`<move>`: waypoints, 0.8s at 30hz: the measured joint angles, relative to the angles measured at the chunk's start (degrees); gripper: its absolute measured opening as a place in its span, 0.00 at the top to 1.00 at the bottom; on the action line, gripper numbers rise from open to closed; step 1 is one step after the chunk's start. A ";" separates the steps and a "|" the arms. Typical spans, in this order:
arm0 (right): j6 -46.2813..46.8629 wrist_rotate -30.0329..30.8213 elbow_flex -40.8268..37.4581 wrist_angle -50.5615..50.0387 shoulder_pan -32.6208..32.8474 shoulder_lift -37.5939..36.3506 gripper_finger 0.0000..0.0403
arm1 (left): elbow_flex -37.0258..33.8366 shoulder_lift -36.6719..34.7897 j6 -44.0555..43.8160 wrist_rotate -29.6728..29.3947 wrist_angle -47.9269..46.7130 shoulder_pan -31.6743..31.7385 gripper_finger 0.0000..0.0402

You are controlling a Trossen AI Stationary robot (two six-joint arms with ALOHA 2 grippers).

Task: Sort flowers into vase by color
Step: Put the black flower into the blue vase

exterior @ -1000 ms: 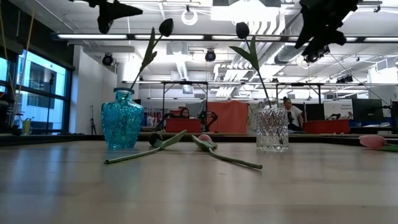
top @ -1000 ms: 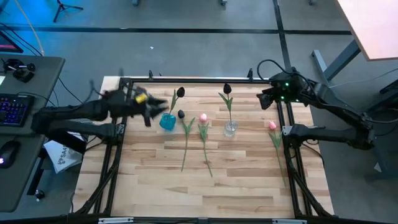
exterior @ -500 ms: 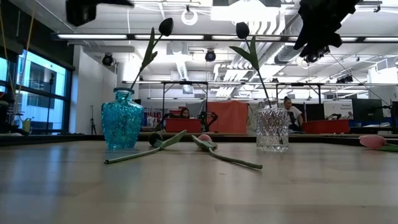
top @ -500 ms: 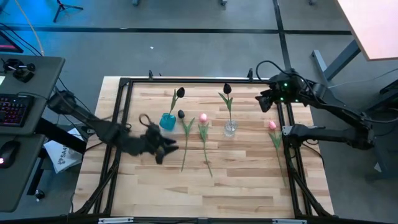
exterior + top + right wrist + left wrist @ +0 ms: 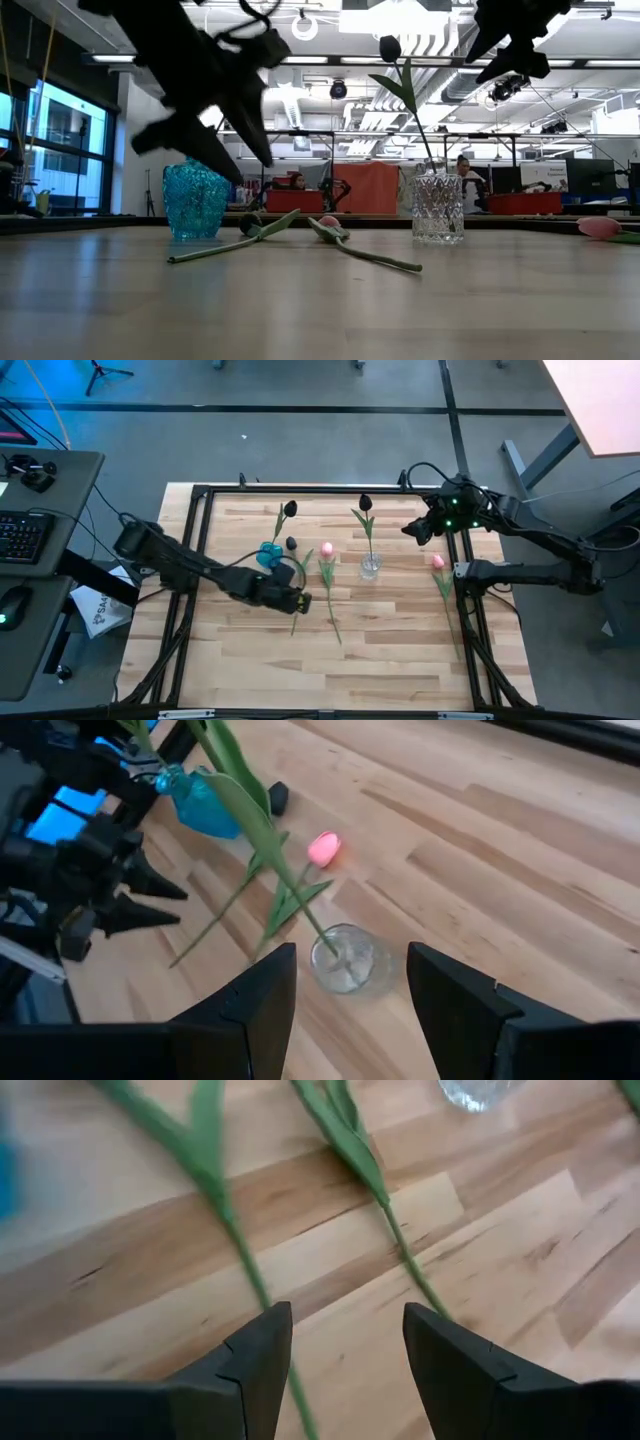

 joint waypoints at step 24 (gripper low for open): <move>-10.91 8.78 0.00 -0.02 3.36 0.02 0.54 | 0.08 8.93 -4.42 -3.16 1.42 6.62 0.55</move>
